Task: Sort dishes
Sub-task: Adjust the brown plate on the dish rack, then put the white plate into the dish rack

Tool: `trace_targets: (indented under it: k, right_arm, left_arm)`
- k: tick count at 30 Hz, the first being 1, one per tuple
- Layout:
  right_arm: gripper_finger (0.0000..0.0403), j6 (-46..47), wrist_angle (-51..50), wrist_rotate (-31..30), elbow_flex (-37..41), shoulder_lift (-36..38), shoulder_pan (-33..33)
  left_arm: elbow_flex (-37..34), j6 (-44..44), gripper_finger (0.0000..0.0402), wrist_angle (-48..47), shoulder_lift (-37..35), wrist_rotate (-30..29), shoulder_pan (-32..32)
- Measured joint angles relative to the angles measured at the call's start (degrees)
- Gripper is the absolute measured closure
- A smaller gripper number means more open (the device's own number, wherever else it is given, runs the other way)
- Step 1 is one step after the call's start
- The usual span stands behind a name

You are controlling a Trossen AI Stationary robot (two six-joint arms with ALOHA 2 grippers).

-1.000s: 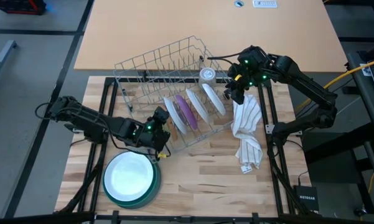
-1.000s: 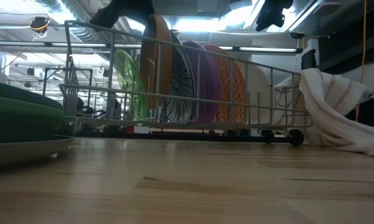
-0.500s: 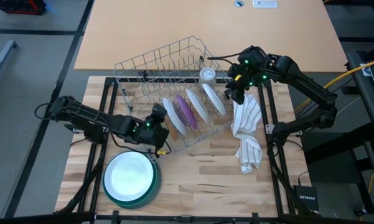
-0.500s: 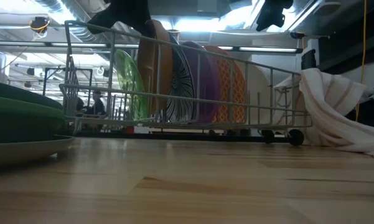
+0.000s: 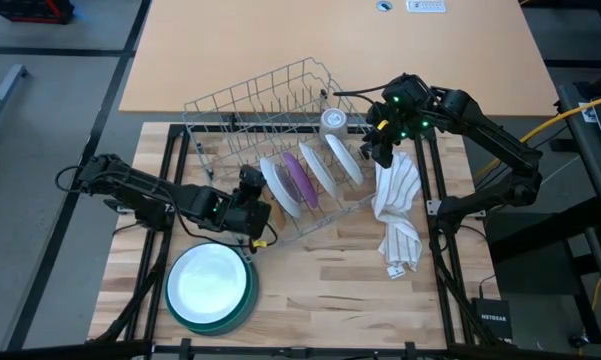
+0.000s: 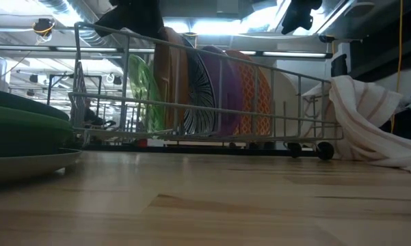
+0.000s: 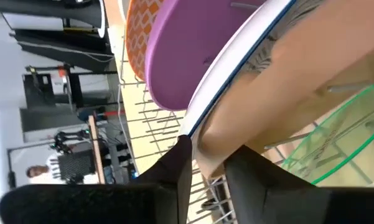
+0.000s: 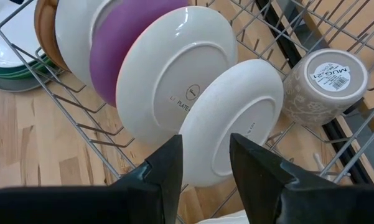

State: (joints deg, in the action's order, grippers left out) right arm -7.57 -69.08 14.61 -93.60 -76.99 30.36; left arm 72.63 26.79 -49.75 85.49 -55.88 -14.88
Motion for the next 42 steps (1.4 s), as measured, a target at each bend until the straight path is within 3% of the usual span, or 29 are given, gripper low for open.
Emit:
trace_targets:
  k: [15,32,42]
  right_arm:
    - [0.0267,0.00,-0.02,0.00,0.00,0.00,-0.01]
    - [0.0267,0.00,-0.02,0.00,0.00,0.00,0.01]
    - [0.0267,0.00,-0.02,0.00,0.00,0.00,0.01]
  left_arm:
    - [-0.27,-18.57,0.0259,-11.90,0.23,0.97,0.07]
    - [-0.17,-19.31,0.0256,-12.14,0.22,0.01,-5.48]
    - [0.35,-29.05,0.0256,-19.62,0.20,-1.02,-8.88]
